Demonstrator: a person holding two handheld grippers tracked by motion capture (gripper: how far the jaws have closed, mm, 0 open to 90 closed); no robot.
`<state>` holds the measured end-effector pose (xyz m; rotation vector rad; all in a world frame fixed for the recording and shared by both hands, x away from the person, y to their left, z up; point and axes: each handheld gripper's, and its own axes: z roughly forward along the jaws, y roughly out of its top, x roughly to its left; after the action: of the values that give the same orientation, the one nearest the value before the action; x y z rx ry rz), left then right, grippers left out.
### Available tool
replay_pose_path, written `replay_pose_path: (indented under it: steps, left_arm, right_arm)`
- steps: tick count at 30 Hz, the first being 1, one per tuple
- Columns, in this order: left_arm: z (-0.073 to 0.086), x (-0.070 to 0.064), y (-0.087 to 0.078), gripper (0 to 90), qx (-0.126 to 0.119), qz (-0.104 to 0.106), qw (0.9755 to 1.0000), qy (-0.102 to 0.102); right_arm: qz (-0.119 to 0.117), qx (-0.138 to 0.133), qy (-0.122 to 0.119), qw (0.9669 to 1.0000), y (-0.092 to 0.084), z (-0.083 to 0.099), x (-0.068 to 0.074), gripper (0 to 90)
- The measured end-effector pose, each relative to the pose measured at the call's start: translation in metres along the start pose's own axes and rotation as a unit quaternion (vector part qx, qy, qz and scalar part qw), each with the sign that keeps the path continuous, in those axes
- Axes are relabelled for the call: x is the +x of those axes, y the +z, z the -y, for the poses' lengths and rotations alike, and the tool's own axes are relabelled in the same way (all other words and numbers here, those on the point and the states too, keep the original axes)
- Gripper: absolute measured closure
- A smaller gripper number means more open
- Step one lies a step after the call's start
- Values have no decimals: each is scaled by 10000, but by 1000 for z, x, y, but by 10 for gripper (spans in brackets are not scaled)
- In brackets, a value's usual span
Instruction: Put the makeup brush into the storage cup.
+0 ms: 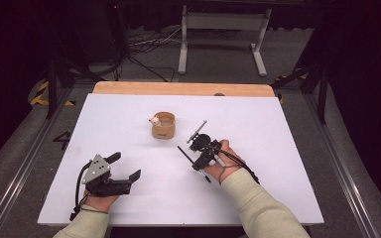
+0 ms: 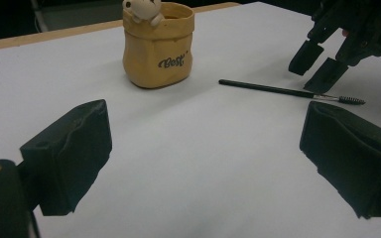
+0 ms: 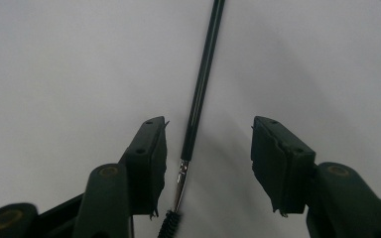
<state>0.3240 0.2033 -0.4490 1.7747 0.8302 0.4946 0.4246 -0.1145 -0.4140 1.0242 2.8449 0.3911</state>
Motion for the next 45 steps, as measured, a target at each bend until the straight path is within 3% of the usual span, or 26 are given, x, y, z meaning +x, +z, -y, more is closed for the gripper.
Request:
replay_pose_path:
  steps: [7, 16, 27, 38, 45]
  left_arm:
    - [1, 1, 1, 69, 40, -13, 10000, -23]
    - [1, 1, 1, 71, 77, -12, 10000, -12]
    - [1, 2, 1, 74, 72, -1, 10000, 7]
    - [0, 1, 0, 145, 34, 191, 9998, -8]
    - [-7, 2, 9, 154, 234, 325, 9991, 111]
  right_arm:
    - [-119, 301, -66, 9995, 5, -3, 3, 533]
    - [-74, 532, -100, 9985, 8, -4, 6, 599]
    - [-8, 739, -135, 9972, 8, -6, 8, 843]
    - [-28, 702, -123, 9975, 5, -5, 7, 851]
    - [-44, 548, -136, 9984, -8, 1, 1, 851]
